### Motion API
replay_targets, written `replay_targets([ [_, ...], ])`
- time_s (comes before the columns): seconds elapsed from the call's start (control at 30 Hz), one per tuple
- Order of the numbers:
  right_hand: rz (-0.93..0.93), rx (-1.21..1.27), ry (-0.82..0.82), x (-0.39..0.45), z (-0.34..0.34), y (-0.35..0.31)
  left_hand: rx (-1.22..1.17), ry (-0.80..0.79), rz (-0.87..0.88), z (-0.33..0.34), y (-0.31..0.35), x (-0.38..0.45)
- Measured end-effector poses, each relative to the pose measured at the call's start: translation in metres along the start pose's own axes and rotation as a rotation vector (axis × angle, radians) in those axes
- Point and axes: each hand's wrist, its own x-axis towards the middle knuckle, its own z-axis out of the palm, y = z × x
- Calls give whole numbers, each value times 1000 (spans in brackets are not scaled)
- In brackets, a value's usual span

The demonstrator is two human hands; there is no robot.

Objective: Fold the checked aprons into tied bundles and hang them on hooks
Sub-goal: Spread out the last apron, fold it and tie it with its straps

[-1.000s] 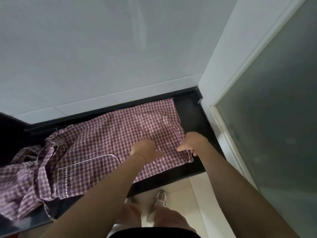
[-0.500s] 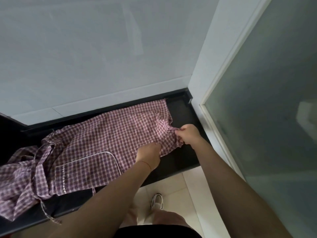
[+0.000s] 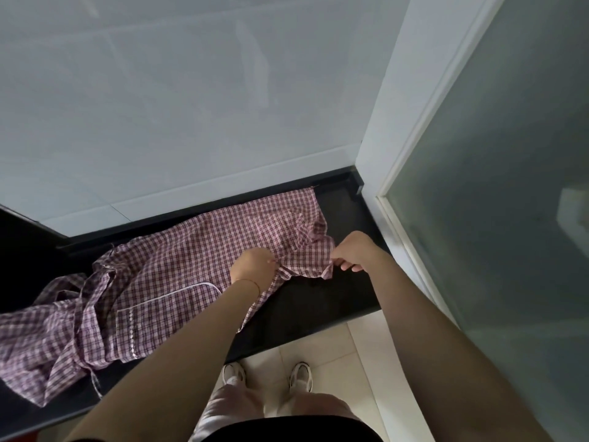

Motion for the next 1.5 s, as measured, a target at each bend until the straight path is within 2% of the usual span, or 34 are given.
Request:
replay_targets([
  [0.1,-83,326,100,5,-5,-2,-21,-81,50,7,4,0],
  [0.17,-82,383,90,6,-5,-3,-71,-138,72,10,8,0],
  [0.27,-135,282,87,-2,-2,-2,-71,-186,115,10,14,-2],
  [0.4,-182,76,-49,-4,-5,5,-114,-168,54,13,12,3],
  [0.57,-112,-185,167,6,-4,10,-185,-115,-33,16,10,7],
  [0.67,-154,-105,228,4,-7,8,-205,-108,-61,17,9,8],
  [0.73,-151,90,160,-3,-8,1,-238,-85,-72,17,10,7],
  [0.8,-148,176,80,-11,-9,-3,-283,-83,-90,17,9,8],
  [0.93,-168,26,32,-17,0,5,-323,-110,-186,14,11,8],
  [1.1,-149,-118,131,-4,17,10,-318,-74,-176,13,9,7],
  [1.23,-89,-144,1,-5,14,3,-348,-84,-205,12,6,7],
  [1.33,-87,-166,67,-1,5,-7,-324,-100,-164,11,8,4],
  [1.4,-144,-202,143,-1,-2,-14,-349,-86,-181,13,7,2],
  [1.5,-272,-214,118,-6,-13,-19,-408,-72,-217,15,6,5],
])
